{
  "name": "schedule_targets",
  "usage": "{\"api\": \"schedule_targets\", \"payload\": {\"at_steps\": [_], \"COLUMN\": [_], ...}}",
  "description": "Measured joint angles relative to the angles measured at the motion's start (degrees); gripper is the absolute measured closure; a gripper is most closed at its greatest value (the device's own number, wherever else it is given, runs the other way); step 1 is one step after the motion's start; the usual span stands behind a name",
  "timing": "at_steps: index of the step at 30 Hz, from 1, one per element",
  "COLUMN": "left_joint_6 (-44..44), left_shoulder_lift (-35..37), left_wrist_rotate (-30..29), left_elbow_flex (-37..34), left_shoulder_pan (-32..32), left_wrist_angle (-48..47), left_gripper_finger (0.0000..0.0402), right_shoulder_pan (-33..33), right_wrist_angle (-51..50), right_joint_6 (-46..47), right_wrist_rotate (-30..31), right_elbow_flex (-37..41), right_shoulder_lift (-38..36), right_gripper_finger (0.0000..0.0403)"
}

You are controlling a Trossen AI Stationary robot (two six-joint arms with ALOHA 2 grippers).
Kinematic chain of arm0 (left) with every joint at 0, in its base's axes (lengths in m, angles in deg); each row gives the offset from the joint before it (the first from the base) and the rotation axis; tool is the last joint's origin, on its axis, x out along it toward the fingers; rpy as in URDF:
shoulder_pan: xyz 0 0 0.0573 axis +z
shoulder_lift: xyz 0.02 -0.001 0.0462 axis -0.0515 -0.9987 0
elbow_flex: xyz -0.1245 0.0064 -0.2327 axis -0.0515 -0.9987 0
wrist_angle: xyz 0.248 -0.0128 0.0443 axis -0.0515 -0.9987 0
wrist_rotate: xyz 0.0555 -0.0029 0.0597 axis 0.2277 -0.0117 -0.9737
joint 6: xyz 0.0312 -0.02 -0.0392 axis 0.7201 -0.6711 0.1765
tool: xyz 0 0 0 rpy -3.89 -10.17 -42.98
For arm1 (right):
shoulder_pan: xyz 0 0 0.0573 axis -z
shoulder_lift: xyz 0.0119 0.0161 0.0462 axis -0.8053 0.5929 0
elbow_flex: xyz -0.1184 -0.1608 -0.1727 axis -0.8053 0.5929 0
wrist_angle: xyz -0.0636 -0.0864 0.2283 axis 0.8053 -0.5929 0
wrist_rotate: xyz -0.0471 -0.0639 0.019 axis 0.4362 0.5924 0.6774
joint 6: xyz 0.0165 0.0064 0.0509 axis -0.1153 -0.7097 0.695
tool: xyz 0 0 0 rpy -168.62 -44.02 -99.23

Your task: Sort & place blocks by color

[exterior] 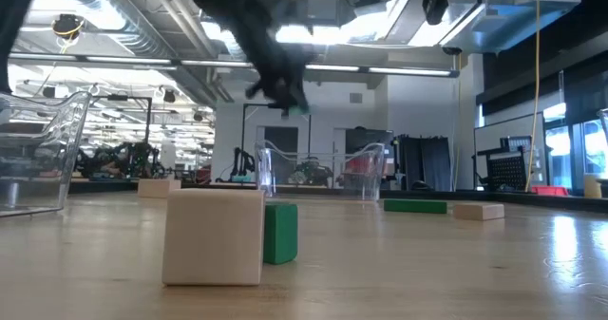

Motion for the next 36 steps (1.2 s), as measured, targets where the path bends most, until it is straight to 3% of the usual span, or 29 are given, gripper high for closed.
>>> {"api": "schedule_targets", "payload": {"at_steps": [5,10,18,23,36], "left_joint_6": [-3.2,-7.39,-7.36,-7.34,-7.26], "left_shoulder_lift": [-8.97,-12.85,-15.15,-15.15,-15.15], "left_wrist_rotate": [1.06,3.22,1.24,-2.92,-1.92], "left_elbow_flex": [2.93,2.91,2.91,2.91,2.91], "left_shoulder_pan": [2.41,3.05,1.59,0.4,0.37], "left_wrist_angle": [-3.12,-3.3,-3.64,-3.68,-3.9], "left_gripper_finger": [0.0311,0.0311,0.0311,0.0294,0.027], "right_shoulder_pan": [0.0,0.0,0.0,0.0,0.02], "right_wrist_angle": [-0.02,-0.02,-0.03,-0.03,-0.04], "right_joint_6": [0.31,0.37,0.44,0.44,0.41], "right_wrist_rotate": [0.04,0.11,0.17,0.17,0.11], "right_elbow_flex": [0.0,0.0,0.0,0.0,0.0], "right_shoulder_lift": [0.0,0.0,0.0,0.0,0.0], "right_gripper_finger": [0.0286,0.0286,0.0286,0.0286,0.0286]}}
